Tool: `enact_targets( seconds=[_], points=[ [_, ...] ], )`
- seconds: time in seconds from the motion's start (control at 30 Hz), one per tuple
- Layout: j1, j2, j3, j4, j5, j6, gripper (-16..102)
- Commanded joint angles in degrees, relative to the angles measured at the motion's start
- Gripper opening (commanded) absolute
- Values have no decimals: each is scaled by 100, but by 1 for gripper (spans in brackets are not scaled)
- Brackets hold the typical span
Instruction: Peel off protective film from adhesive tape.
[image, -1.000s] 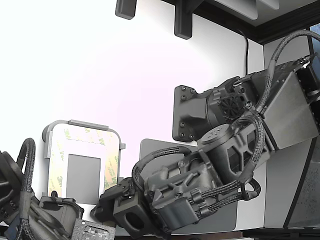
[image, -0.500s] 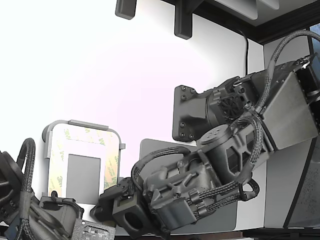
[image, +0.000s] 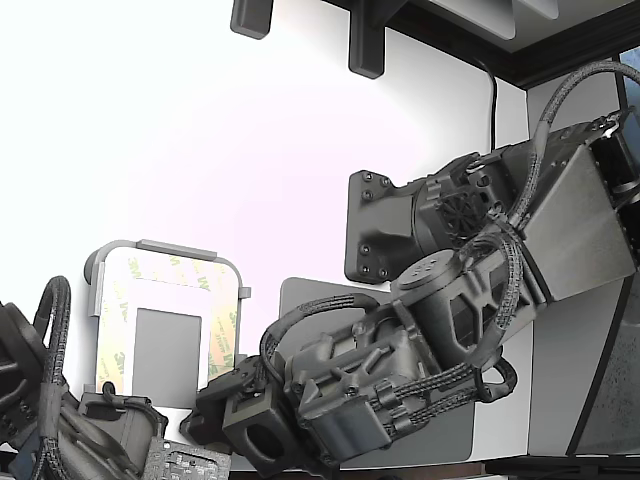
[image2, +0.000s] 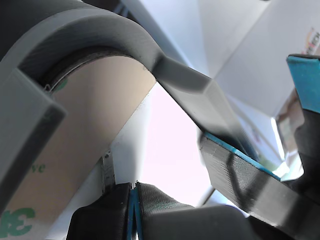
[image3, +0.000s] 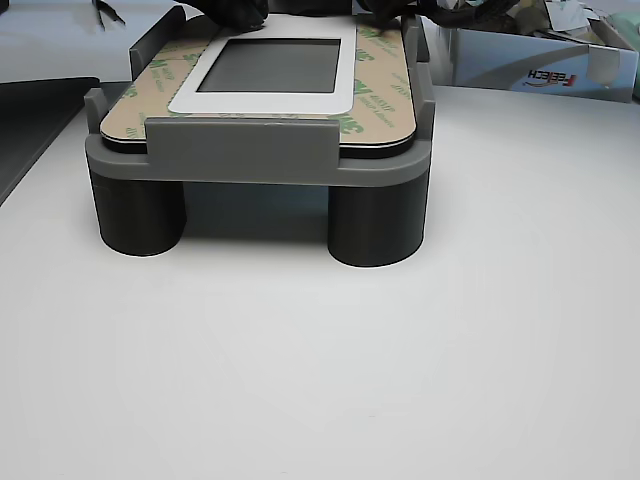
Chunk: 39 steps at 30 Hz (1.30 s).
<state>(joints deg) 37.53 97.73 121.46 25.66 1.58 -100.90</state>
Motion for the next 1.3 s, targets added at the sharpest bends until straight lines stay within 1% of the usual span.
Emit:
enact_targets(
  seconds=[0.0,0.27,1.27],
  points=[
    [-53,114,-176,0,-44,26,-11],
    [-53,114,-316,185,-53,141,-11],
    [-88,202,-325,167,-105,167,-11]
  ],
)
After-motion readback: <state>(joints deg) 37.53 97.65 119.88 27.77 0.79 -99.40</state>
